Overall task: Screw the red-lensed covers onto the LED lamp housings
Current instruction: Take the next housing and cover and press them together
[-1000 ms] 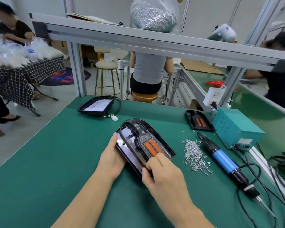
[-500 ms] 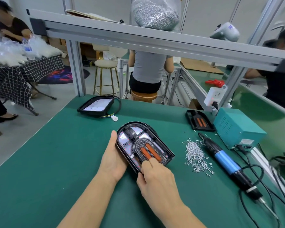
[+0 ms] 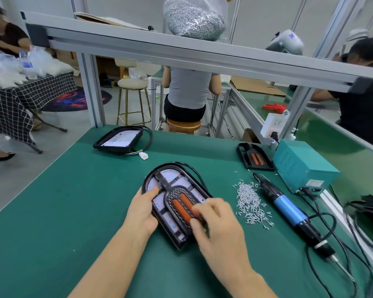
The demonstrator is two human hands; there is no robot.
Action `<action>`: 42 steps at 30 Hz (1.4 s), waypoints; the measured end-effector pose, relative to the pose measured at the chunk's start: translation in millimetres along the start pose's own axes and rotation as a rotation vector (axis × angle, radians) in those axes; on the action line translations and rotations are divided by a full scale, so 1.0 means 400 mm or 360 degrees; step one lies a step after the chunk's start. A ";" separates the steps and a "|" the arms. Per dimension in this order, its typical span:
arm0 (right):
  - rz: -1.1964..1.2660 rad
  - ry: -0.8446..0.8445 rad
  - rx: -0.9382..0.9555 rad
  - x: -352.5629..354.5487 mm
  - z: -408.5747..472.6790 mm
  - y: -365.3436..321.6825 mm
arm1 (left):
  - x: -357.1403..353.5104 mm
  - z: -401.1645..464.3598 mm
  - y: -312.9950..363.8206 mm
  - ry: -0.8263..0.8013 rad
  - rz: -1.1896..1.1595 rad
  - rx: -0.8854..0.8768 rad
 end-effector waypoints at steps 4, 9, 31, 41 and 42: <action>0.0143 -0.0221 -0.0447 0.025 0.018 0.065 | -0.002 -0.002 -0.015 0.0111 0.0039 0.0116; 0.0538 -0.0428 -0.0820 0.027 0.028 0.103 | 0.000 -0.018 -0.020 0.0203 0.0410 -0.0029; 0.0597 -0.0327 -0.0829 0.081 0.015 0.160 | -0.018 -0.061 0.000 0.0564 0.2477 -0.0839; -0.0564 -0.0261 -0.0975 0.221 0.004 0.370 | -0.249 -0.084 -0.029 -0.0331 0.2412 -0.1385; -0.0638 -0.0326 -0.0997 0.222 0.003 0.381 | -0.272 -0.079 -0.045 -0.0435 0.2445 -0.1378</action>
Point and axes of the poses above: each hand's wrist, its own z-axis towards the middle knuckle, its own x-axis out of the back of the hand, y = z × x, the point moved 1 cm from there along z, towards the middle knuckle, and after that the axes turned 3 degrees about x, right-handed, at the moved point
